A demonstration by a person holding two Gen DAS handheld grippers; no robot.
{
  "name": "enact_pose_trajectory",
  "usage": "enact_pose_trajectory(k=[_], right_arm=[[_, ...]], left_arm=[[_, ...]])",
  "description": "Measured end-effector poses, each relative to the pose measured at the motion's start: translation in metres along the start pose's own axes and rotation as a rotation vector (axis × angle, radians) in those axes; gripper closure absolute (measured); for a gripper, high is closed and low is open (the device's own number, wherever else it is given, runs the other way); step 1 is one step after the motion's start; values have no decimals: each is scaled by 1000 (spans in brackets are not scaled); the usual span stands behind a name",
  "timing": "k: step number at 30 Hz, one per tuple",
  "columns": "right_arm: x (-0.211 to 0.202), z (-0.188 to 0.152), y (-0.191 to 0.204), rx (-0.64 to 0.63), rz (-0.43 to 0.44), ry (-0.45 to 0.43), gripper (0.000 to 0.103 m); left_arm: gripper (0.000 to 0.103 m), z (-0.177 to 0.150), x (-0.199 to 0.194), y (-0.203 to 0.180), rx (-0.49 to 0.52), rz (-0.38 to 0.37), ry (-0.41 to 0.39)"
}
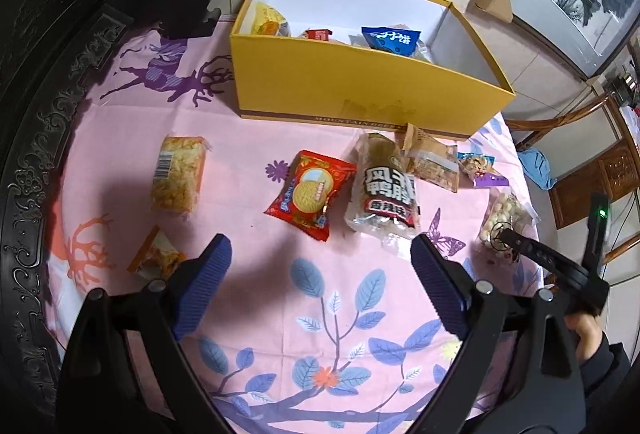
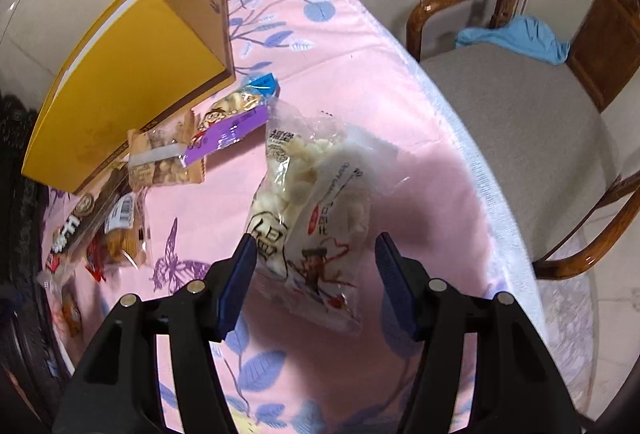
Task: Organize snacks
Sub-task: 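Grasp the clear white-candy bag with right tool while left tool grasps the duck-neck pack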
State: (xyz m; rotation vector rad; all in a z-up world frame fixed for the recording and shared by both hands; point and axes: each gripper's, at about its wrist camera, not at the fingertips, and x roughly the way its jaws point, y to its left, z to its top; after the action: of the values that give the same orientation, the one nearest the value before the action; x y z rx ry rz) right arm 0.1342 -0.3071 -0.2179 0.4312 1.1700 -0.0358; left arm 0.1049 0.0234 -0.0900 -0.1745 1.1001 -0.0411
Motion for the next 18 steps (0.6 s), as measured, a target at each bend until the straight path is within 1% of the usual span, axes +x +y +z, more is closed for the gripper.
enact_pose_trajectory(k=[2, 4, 5, 6, 7, 9, 10, 13, 15, 18], right_arm=[[8, 2, 2, 13, 8, 1, 38], [11, 4, 11, -23, -20, -28, 36], [13, 4, 19, -62, -44, -37, 38], [14, 4, 24, -94, -61, -42, 42], [14, 2, 32, -137, -60, -47, 51], [11, -3, 43, -187, -57, -50, 60], [9, -8, 51, -218, -38, -44, 64], [7, -26, 72, -290, 9, -9, 66], [5, -42, 86, -340, 28, 20, 66], [2, -57, 97, -397, 13, 17, 66]], left_arm=[[11, 0, 0, -4, 8, -3, 2], [11, 1, 1, -7, 15, -5, 4], [11, 1, 1, -8, 16, -5, 4], [11, 1, 1, -8, 17, -6, 5], [11, 1, 1, -8, 17, -6, 7], [11, 1, 3, -7, 15, -6, 11], [11, 2, 4, -6, 13, -5, 15], [11, 7, 12, -10, 21, -10, 27], [11, 13, 19, -17, 45, -9, 39], [11, 24, 34, -36, 101, -12, 56]])
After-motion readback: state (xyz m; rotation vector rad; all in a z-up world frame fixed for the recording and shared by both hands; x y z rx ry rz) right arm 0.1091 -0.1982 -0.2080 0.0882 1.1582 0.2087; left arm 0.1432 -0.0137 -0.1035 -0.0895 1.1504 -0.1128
